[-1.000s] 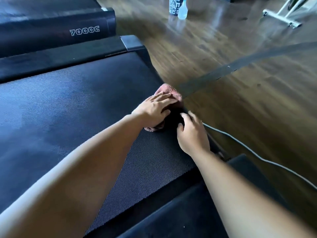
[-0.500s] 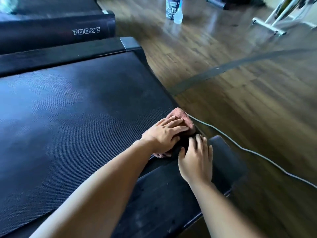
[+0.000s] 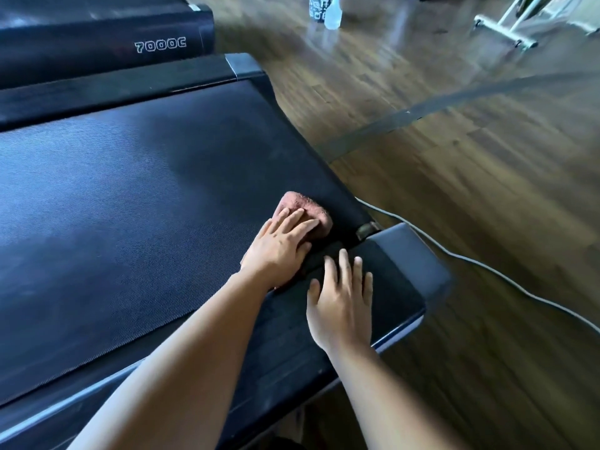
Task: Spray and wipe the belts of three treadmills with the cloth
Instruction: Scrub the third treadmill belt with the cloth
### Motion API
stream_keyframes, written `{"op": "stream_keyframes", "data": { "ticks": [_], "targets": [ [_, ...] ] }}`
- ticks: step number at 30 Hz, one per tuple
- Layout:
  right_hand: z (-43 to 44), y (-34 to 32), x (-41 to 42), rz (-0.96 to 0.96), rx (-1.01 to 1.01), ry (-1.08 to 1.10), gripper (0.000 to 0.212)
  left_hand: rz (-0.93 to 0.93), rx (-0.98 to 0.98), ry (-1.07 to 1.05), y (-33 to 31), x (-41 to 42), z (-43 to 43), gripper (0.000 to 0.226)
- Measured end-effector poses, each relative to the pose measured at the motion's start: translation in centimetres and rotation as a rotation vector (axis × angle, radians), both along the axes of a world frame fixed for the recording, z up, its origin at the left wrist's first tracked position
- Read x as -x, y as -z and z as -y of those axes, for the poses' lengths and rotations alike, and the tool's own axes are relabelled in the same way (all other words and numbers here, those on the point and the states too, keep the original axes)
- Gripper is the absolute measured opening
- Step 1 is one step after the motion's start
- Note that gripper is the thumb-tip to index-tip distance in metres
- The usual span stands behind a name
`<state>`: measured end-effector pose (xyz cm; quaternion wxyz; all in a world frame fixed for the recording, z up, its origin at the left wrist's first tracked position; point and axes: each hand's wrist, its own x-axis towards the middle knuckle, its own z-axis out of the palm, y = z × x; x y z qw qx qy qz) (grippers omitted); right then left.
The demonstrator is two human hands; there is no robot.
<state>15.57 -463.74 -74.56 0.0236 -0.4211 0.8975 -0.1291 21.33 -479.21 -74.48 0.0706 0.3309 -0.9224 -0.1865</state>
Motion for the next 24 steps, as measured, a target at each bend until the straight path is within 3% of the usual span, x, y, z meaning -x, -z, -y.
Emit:
{"op": "stream_keyframes", "data": {
  "ticks": [4, 17, 24],
  "targets": [
    [-0.3, 0.2, -0.2, -0.008, 0.034, -0.003, 0.049, 0.005, 0.002, -0.127, 0.2, -3.3, -0.4, 0.053],
    [0.3, -2.1, -0.8, 0.069, -0.118, -0.03, 0.05, -0.018, -0.023, -0.484, 0.2, -14.7, -1.6, 0.054],
    [3.2, -3.1, -6.3, 0.109, -0.057, -0.193, 0.05, -0.077, -0.083, -0.649, -0.5, -20.2, -2.1, 0.063]
  ]
}}
